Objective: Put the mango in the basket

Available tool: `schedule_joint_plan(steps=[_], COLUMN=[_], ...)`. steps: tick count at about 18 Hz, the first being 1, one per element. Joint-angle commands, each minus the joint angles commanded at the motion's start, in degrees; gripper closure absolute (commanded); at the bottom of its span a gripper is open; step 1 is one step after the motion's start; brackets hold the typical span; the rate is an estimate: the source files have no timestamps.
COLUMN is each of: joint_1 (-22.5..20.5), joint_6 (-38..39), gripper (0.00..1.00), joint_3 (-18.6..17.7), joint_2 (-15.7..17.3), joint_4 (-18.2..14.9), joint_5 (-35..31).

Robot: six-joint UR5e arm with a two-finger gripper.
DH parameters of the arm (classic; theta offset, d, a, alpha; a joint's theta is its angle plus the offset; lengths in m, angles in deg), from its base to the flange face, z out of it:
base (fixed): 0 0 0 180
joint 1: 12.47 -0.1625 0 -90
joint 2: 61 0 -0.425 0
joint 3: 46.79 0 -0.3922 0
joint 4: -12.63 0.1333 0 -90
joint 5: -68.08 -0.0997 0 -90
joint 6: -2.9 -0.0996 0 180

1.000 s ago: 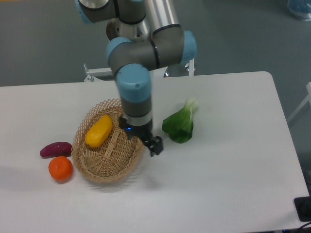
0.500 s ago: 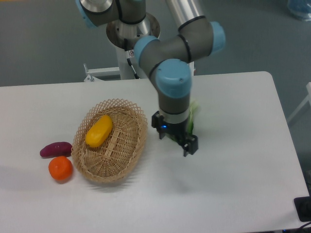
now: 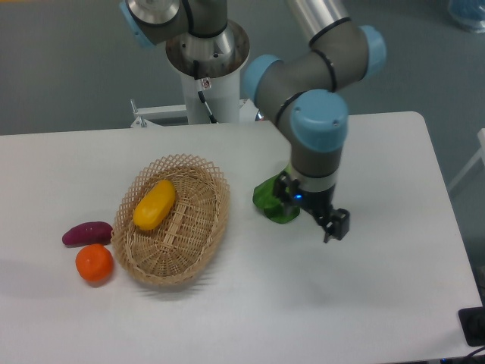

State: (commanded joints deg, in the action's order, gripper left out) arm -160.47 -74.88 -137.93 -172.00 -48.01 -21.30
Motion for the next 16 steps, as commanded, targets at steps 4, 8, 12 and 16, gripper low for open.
schedule_joint_plan(steps=[4, 8, 12, 16], joint_1=[-1.3, -3.4, -4.0, -4.6], joint_6=[-0.3, -4.1, -5.8, -6.0], gripper=[0.0, 0.0, 0.0, 0.0], joint_3=[0.7, 1.2, 1.1, 1.2], joint_2=[-1.1, -1.6, -1.8, -2.3], joint_4=[0.1, 0.0, 0.1, 0.3], joint_5=[-0.1, -0.1, -0.9, -1.8])
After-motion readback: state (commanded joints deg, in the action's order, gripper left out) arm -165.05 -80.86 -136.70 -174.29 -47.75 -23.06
